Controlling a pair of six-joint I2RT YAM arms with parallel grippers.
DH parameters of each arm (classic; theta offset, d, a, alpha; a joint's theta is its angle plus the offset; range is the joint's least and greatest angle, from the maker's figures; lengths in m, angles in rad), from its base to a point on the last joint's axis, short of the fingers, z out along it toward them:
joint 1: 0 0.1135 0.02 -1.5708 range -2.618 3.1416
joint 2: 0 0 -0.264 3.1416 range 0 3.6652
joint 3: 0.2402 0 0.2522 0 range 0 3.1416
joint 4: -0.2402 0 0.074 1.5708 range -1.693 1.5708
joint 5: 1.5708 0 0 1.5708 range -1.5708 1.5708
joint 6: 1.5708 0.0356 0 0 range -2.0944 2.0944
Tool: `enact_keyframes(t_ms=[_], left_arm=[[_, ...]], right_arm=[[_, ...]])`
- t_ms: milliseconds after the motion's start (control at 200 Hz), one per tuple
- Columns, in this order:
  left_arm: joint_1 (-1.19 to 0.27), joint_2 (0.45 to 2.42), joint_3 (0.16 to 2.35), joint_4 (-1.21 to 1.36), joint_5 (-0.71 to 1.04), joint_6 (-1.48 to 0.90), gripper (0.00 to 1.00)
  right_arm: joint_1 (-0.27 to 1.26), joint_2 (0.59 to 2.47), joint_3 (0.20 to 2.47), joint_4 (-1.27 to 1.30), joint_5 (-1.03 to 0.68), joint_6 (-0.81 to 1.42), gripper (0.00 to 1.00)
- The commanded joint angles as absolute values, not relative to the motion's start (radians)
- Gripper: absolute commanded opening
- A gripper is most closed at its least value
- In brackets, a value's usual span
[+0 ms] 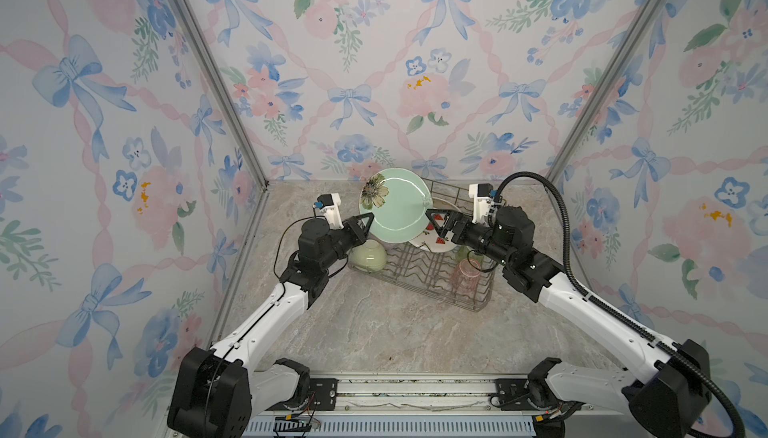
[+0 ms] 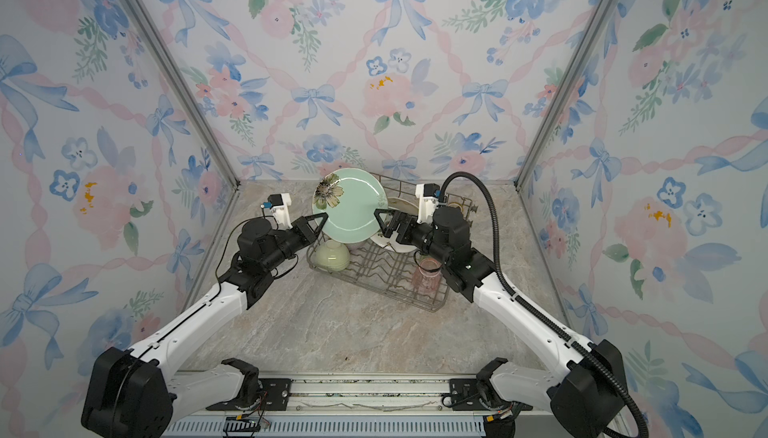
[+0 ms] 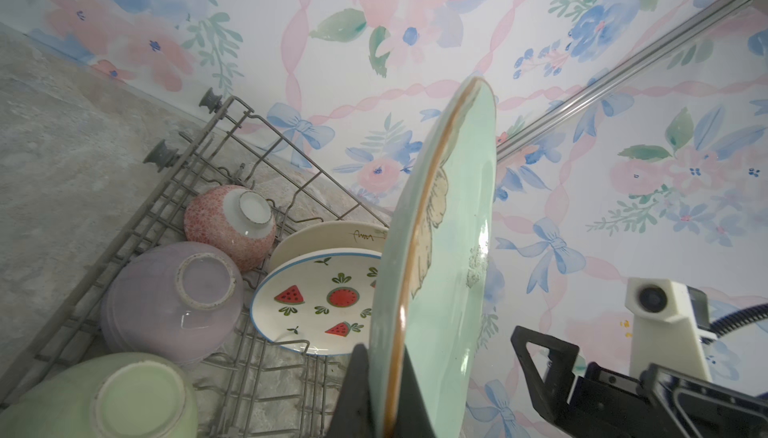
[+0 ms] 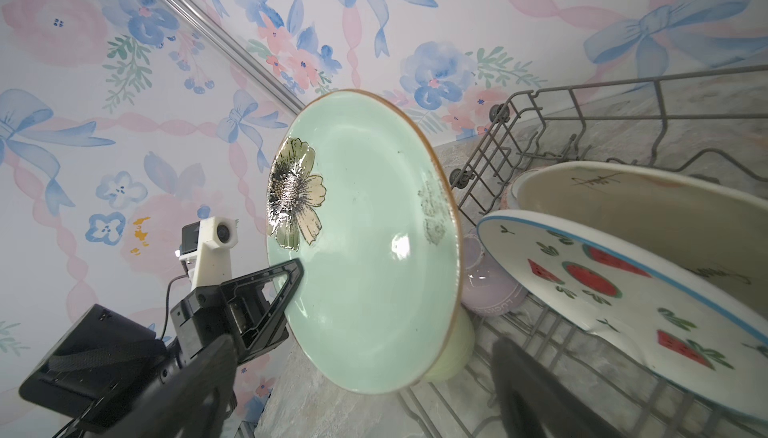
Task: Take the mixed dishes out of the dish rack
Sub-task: 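Grasp the plate rim with the left gripper and release it from the right gripper, then carry the mint-green plate with the left gripper and lower it onto the table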
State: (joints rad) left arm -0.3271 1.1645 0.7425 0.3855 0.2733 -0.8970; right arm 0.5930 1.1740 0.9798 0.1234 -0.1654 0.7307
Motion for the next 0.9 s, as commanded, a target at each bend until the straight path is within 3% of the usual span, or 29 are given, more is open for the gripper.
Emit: enact_keyframes(t_ms=[0,530,895], left_arm=[[-0.284,1.163,0.808,0.505,0.236,-0.878,0.0],[0.002,1.207,0.718,0.536,0.015,-0.896,0.0],[0.108,1.166,0.545,0.492,-0.008,-0.902,0.0]], right_arm=[[0.599,1.087,0.952,0.065,-0.089,0.655,0.97],[0.604,0.805,0.82,-0.223,0.052,0.538,0.97],[0.649,0.808,0.806,-0.299,0.092,0.512,0.97]])
